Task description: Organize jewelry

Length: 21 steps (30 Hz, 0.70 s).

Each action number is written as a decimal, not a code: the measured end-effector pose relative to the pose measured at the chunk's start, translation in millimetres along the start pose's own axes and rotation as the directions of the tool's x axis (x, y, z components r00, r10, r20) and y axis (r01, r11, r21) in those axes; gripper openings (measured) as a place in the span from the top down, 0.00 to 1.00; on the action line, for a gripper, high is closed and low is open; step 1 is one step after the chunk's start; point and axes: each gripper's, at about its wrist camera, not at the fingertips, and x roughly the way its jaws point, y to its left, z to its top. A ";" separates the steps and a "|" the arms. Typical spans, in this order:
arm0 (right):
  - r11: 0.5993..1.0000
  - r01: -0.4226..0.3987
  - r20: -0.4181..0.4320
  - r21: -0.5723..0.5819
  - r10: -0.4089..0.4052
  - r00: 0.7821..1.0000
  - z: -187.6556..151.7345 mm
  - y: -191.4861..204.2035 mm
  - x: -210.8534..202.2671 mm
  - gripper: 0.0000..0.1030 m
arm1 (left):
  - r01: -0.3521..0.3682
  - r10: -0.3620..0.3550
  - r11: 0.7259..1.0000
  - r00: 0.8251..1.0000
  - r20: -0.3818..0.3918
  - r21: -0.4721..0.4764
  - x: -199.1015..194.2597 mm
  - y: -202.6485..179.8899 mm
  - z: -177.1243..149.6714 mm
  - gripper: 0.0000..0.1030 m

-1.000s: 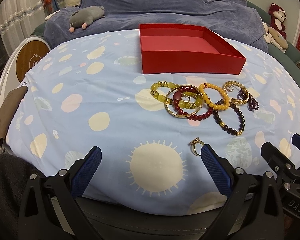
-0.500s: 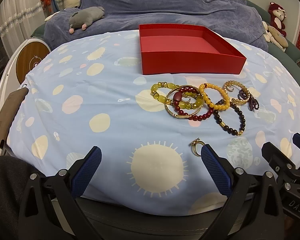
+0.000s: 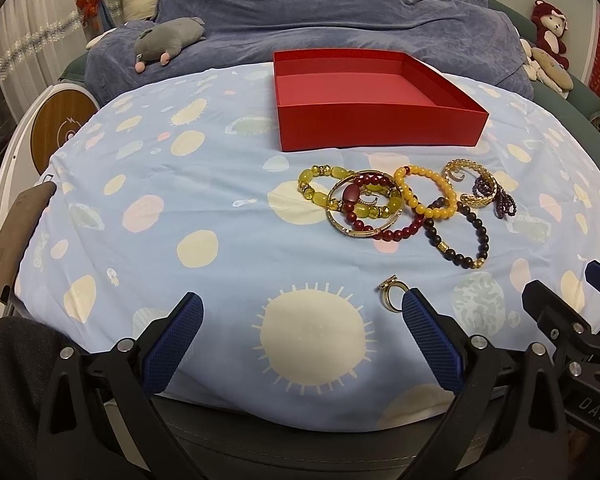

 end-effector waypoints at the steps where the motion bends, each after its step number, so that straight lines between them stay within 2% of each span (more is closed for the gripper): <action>1: 1.000 0.000 0.001 0.000 0.000 1.000 0.0 -0.1 0.0 0.07 | 0.000 0.000 1.000 1.000 0.000 0.001 0.1 0.2 0.0 0.08; 21: 1.000 0.000 0.000 0.002 0.000 1.000 0.1 -0.3 0.4 0.07 | 0.009 -0.009 1.000 1.000 -0.001 -0.013 -0.2 1.5 1.7 0.08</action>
